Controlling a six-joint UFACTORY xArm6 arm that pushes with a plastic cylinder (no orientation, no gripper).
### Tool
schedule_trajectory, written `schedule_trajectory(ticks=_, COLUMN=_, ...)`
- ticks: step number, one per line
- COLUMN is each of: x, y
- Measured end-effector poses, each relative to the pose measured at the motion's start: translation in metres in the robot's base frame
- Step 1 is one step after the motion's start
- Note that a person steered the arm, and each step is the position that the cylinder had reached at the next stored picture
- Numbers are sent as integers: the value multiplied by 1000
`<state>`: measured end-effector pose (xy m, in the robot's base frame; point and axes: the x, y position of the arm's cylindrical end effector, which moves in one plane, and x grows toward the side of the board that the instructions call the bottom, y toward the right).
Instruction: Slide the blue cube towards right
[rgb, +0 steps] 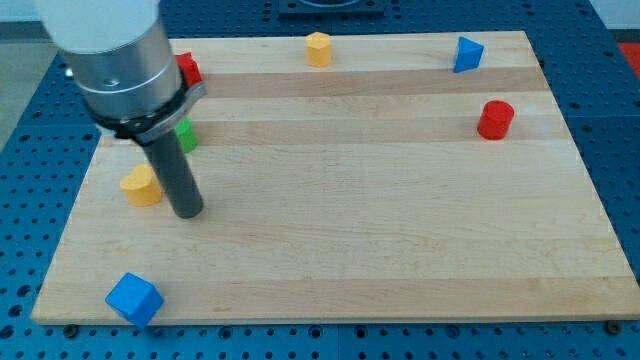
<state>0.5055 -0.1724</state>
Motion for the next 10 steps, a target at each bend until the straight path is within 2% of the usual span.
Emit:
schedule_trajectory(ticks=3, x=18, y=-72)
schedule_trajectory(ticks=5, x=18, y=-95)
schedule_trajectory(ticks=6, x=50, y=-121)
schedule_trajectory(ticks=7, x=106, y=-132)
schedule_trajectory(ticks=10, x=112, y=-95)
